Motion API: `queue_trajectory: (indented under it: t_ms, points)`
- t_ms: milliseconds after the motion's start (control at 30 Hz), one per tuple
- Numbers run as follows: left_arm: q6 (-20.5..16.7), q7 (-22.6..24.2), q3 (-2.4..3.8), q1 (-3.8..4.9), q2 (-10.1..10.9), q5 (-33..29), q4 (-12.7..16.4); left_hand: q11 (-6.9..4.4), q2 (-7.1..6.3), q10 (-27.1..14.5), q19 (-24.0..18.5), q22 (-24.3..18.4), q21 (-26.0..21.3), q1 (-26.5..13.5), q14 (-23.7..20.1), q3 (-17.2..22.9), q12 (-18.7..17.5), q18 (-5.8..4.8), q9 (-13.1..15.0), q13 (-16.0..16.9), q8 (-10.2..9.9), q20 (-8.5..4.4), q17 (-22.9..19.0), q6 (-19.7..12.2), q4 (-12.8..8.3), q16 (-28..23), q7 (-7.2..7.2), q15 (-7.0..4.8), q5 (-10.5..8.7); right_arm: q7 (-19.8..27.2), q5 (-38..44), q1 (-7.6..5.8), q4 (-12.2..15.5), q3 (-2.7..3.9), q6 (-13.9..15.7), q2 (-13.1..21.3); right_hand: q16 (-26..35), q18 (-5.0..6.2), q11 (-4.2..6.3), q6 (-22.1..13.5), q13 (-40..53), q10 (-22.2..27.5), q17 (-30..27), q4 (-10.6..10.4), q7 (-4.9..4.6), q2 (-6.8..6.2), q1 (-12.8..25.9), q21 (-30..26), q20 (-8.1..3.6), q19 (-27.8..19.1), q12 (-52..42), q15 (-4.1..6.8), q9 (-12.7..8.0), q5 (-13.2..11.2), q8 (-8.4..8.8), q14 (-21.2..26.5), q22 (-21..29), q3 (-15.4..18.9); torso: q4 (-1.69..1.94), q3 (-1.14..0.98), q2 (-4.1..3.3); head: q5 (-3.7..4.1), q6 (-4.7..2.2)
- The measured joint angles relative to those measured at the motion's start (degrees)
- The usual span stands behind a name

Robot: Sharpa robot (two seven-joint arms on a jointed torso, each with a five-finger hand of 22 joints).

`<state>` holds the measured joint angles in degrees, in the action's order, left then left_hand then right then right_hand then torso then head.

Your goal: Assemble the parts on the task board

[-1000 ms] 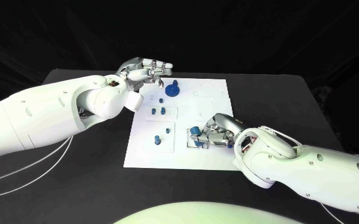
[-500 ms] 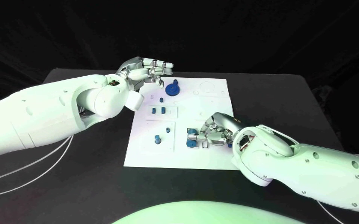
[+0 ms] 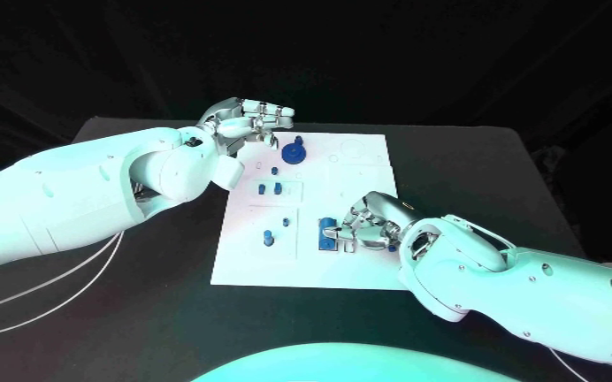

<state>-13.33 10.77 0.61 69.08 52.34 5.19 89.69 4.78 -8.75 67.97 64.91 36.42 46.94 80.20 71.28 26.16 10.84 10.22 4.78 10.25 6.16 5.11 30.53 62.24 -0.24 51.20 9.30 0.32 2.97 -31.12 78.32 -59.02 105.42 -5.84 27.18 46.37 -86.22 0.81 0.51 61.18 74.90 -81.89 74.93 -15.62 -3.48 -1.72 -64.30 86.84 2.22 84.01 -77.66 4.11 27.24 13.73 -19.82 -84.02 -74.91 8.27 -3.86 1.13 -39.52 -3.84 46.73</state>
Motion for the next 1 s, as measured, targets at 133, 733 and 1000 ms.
queue_trajectory:
  t_ms: [133, 733, 1000]
  points:
    - [0.02, -0.02, 0.0, 0.0, 0.15, 0.0, 0.02, 0.0, 0.0, 0.0, 0.0, 0.0, 0.0, 0.0, 0.0, 0.0, 0.0, 0.0, 0.0, 0.0, 0.0, 0.0, 0.0, 0.0, 0.0, 0.0, 0.0, 0.0, 0.0, 0.43, 0.39, 0.06, 1.4, 0.0, 0.16, 1.28, 0.0, 0.0, 0.42, 0.14, 0.01, -0.42, 0.0, 1.35, 0.14, 0.33, -3.47, 0.36, 0.0, 0.0, -0.43, 0.0, 0.41, 1.44, -0.38, 0.0, 0.0, -0.12, -0.04, -0.03, 0.0, -0.09, -0.03]
    - [0.09, -0.09, 0.0, 0.0, 0.13, -0.01, 0.02, 0.21, 0.0, -0.21, 0.0, -0.05, 0.0, 0.0, 0.0, 0.0, 0.0, 0.0, 0.0, -0.01, 0.0, 0.0, 0.01, 0.0, 0.0, 0.0, 0.0, 0.0, 0.0, 1.08, 1.56, 0.1, 0.5, -0.01, -0.36, 0.35, 0.0, 0.0, 0.82, 0.45, 0.03, -0.82, -0.01, 2.04, 0.44, 1.1, -6.17, 0.67, 0.01, 0.0, -1.04, 0.11, 0.89, 1.46, -0.78, 0.12, -0.04, -0.15, 0.02, -0.01, 0.0, 0.08, -0.16]
    - [0.11, -0.12, -0.01, 0.0, 0.13, -0.01, 0.02, 0.21, 0.0, -0.21, 0.0, -0.04, -0.22, 0.0, 0.0, 0.0, 0.0, -0.01, 0.0, -0.02, 0.0, 0.0, -0.04, 0.0, 0.0, 0.0, 0.0, 0.0, 0.0, 1.14, 1.65, 0.06, -0.28, 0.04, -0.72, 0.01, 0.0, 0.0, 0.92, 0.7, 0.39, -1.35, -0.02, 2.91, 0.69, 2.0, -7.82, 0.91, -0.14, -0.1, -2.03, 0.42, 1.24, 2.25, -1.22, 0.0, -0.03, -0.7, -0.01, 0.0, -0.01, 0.1, 0.0]
